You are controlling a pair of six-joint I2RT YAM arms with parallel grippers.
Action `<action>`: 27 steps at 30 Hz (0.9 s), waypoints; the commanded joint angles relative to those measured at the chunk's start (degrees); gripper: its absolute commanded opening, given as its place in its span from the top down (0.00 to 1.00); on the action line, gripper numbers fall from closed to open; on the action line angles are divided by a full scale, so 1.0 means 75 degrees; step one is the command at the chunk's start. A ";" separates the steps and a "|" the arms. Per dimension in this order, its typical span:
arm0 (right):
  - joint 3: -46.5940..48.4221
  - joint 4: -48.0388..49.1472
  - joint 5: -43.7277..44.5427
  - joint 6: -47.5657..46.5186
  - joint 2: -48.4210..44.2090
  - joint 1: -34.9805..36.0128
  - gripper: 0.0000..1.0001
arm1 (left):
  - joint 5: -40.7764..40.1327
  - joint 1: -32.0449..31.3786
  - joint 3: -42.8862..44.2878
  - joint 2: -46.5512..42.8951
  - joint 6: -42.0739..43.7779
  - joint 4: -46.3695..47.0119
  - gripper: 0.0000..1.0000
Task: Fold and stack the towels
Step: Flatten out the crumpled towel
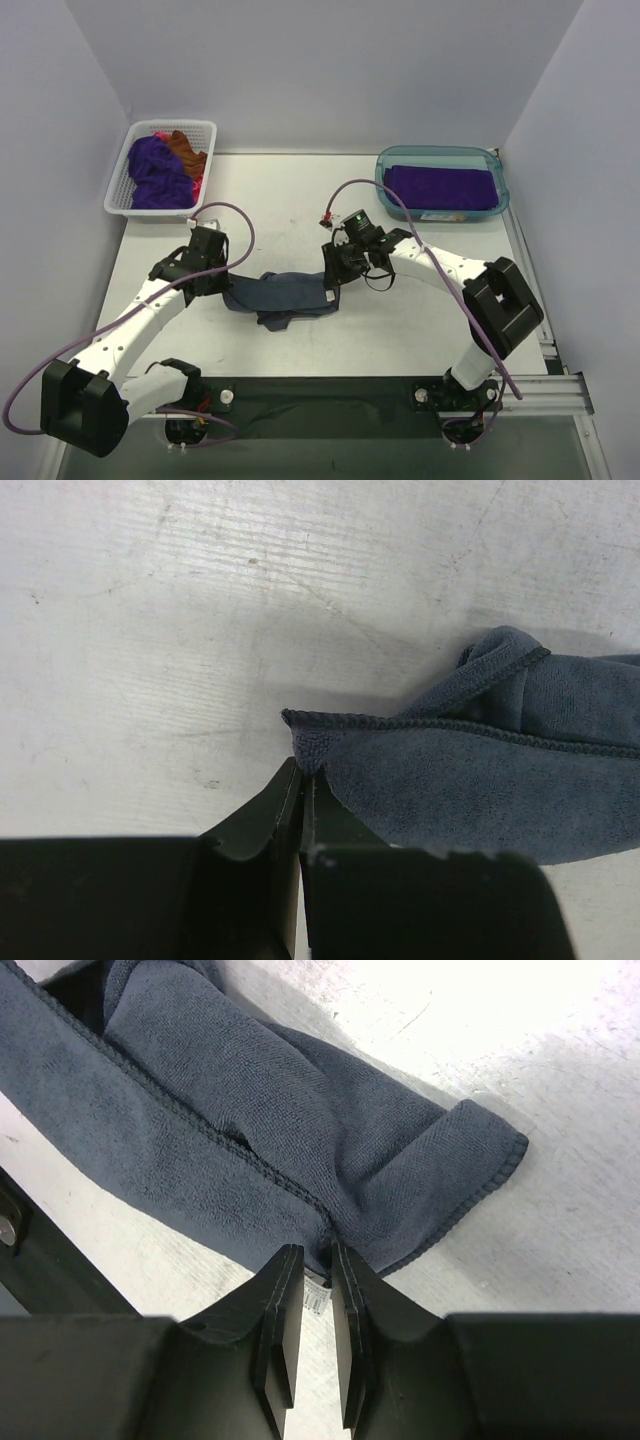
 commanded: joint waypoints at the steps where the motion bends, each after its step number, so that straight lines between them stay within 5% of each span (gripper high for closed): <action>1: 0.0055 0.0105 -0.0254 0.0093 0.0272 0.0087 0.81 | 0.0039 0.0042 0.0027 -0.0127 0.0004 0.0169 1.00; 13: 0.0020 0.0105 0.0215 0.0128 0.0355 0.0146 0.67 | 0.0039 0.0042 0.0039 -0.0081 0.0004 0.0169 1.00; 20: 0.0090 0.0105 0.0157 0.0117 0.0168 0.0240 0.93 | 0.0039 0.0042 0.0098 -0.0104 0.0027 0.0158 1.00; 27: 0.0662 -0.0410 0.0741 -0.0211 -0.0734 0.0193 1.00 | -0.0090 0.0054 0.0751 -0.0104 0.0202 0.0087 1.00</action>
